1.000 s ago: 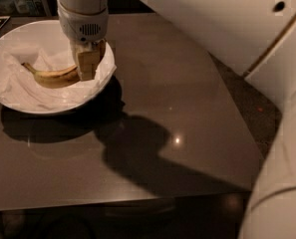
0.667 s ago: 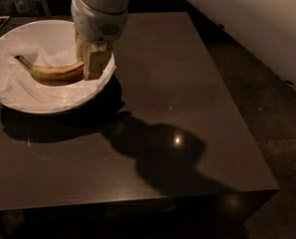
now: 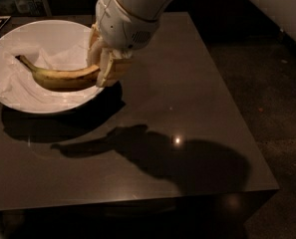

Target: Pick banana from white bowl

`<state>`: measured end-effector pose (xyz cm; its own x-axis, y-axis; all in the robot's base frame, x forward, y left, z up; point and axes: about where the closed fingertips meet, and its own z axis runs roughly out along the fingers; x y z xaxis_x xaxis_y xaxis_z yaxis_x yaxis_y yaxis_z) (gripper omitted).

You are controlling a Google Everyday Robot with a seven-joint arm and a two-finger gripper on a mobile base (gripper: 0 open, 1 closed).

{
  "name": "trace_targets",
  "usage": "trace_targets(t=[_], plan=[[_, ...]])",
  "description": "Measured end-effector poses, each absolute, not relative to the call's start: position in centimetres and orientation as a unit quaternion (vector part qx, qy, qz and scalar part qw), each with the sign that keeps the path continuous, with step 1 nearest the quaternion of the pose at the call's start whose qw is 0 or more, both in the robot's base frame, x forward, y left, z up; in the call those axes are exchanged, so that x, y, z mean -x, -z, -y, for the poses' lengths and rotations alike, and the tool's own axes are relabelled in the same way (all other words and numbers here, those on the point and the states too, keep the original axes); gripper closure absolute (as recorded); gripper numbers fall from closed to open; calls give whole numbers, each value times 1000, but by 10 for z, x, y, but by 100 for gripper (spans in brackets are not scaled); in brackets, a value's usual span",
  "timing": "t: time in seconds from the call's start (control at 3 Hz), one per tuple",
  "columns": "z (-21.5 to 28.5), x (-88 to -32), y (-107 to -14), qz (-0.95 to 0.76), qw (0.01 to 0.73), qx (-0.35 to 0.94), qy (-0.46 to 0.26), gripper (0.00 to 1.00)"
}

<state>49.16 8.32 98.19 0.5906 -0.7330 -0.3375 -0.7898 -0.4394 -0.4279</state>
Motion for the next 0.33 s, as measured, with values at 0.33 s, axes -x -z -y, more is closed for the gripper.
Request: trace_targets(t=[0.33], plan=[[-75, -479, -975, -442, 273, 853, -53, 100]])
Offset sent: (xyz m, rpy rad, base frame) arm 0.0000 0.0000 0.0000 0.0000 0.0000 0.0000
